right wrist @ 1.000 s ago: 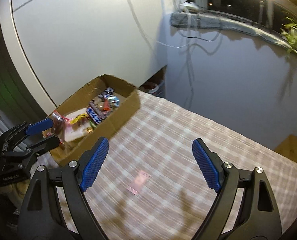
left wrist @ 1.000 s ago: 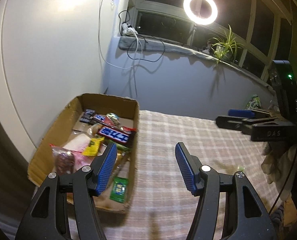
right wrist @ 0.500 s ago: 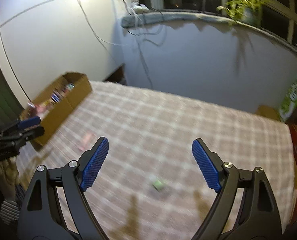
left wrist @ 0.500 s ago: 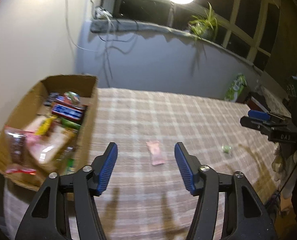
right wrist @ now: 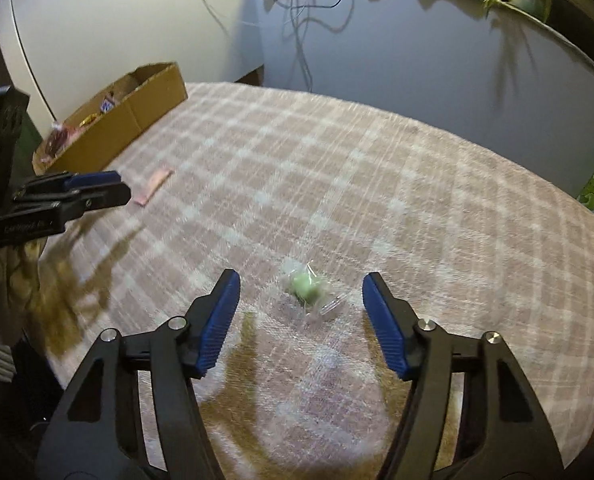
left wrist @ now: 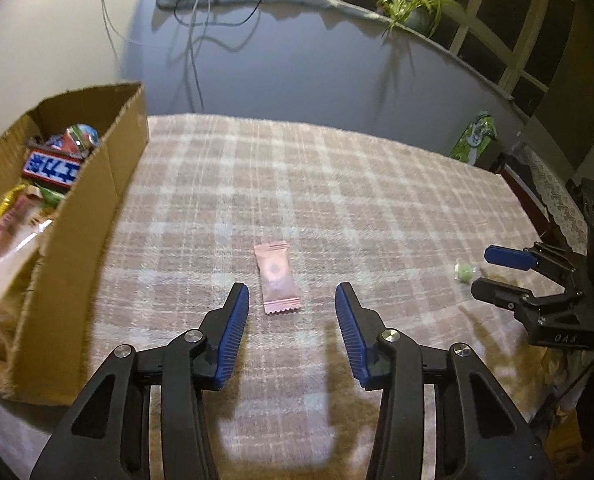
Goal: Organize snacks
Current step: 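Move the left tool to the pink candy while the right tool approaches the pale green candy, then close the left tool on the pink candy while the right tool grasps the pale green candy, then carry the pink candy with the left tool while the right tool carries the green candy to the box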
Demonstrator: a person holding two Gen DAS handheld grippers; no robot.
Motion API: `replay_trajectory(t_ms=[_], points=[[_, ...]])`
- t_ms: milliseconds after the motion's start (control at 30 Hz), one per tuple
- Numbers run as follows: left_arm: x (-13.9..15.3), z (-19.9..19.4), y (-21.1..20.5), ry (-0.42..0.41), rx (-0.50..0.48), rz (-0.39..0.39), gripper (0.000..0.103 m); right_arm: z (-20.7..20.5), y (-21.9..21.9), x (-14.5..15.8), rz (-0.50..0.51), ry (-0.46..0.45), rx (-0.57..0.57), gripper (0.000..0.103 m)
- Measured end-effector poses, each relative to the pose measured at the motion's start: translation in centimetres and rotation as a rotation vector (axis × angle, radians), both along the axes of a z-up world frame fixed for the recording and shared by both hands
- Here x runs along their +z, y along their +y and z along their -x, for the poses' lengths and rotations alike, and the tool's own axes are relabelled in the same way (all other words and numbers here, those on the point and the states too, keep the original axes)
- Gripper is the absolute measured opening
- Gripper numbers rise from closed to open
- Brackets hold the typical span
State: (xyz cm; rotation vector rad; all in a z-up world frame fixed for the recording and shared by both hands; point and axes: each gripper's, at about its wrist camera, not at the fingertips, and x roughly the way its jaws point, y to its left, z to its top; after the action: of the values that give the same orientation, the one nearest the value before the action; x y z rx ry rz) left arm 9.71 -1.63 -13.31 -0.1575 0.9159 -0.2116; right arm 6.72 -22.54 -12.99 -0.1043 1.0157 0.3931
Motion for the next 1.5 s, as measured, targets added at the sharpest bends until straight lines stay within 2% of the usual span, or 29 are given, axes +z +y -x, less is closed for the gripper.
replay_trajectory(t_ms=[100, 333, 667, 800, 1167, 1500], points=[[-0.6, -0.7, -0.2, 0.02, 0.002, -0.006, 0.043, -0.2, 0.1, -0.7, 0.008, 0.016, 0.022, 0.056], [-1.2, -2.3, -1.0, 0.019, 0.006, -0.061, 0.042, -0.5, 0.3, -1.5, 0.022, 0.025, 0.053, 0.049], [-1.4, -2.0, -2.3, -0.007, -0.033, -0.151, 0.019, -0.8, 0.6, -1.6, 0.036, 0.019, 0.076, 0.048], [-1.4, -1.9, -2.2, -0.008, -0.041, -0.15, 0.019, -0.8, 1.1, -1.6, 0.053, 0.015, 0.085, 0.039], [-0.7, -1.1, -2.0, -0.028, -0.043, -0.135, 0.018, -0.4, 1.0, -1.4, 0.037, 0.013, 0.072, 0.035], [1.4, 0.2, -1.6, -0.073, -0.038, -0.117, 0.018, 0.0, 0.8, 0.5, 0.016, -0.02, 0.046, 0.033]])
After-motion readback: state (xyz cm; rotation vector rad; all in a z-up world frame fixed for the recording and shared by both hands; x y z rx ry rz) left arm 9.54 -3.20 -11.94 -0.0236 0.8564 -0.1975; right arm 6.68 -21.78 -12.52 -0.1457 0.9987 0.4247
